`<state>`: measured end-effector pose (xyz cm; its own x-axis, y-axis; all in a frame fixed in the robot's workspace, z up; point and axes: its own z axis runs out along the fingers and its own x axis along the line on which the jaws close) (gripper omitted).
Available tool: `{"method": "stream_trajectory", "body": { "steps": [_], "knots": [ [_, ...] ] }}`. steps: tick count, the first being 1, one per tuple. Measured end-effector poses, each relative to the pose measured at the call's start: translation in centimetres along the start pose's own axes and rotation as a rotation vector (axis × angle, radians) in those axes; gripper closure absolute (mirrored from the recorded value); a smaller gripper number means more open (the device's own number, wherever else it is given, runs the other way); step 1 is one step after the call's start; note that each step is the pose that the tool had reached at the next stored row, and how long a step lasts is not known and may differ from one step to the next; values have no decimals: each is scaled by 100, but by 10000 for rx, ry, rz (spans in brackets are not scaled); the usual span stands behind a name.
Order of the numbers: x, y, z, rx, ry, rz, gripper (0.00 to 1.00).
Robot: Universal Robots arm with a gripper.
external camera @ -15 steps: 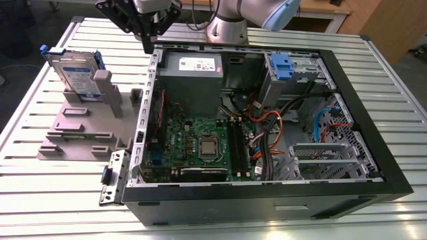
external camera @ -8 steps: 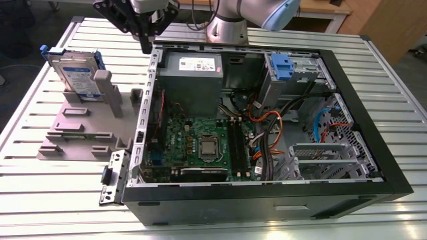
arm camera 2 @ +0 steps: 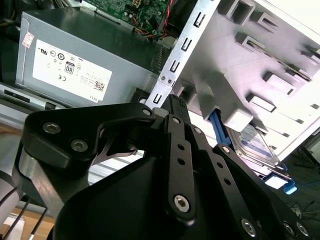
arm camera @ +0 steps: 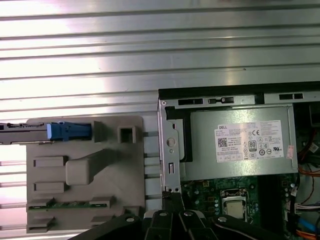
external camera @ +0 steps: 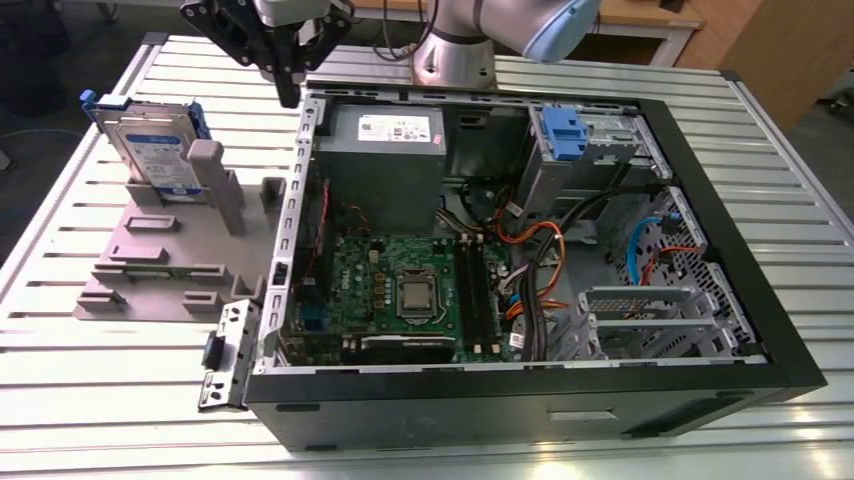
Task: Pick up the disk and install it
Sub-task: 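Reach for the disk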
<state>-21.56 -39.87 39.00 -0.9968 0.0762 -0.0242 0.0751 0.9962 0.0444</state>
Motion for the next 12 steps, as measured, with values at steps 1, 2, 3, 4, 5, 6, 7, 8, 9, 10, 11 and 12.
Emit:
{"method": "stream_trajectory", "body": {
  "steps": [1, 2, 3, 4, 5, 6, 7, 8, 9, 10, 11, 12],
  "knots": [
    [5, 0, 0, 0, 0, 0, 89],
    [10, -1, 0, 1, 0, 0, 89],
    [15, -1, 0, -1, 0, 0, 89],
    [20, -1, 0, 0, 0, 0, 89],
    [25, -2, 0, 1, 0, 0, 89],
    [30, -2, 0, 0, 0, 0, 89],
    [34, -3, 0, 0, 0, 0, 89],
    [39, -3, 0, 0, 0, 0, 89],
    [44, -3, 0, 0, 0, 1, 89],
    [49, -4, 0, 0, 0, 0, 89],
    [53, -4, 1, 0, -1, 0, 89],
    [58, -4, 1, 0, 0, 0, 89]
  ]
}}
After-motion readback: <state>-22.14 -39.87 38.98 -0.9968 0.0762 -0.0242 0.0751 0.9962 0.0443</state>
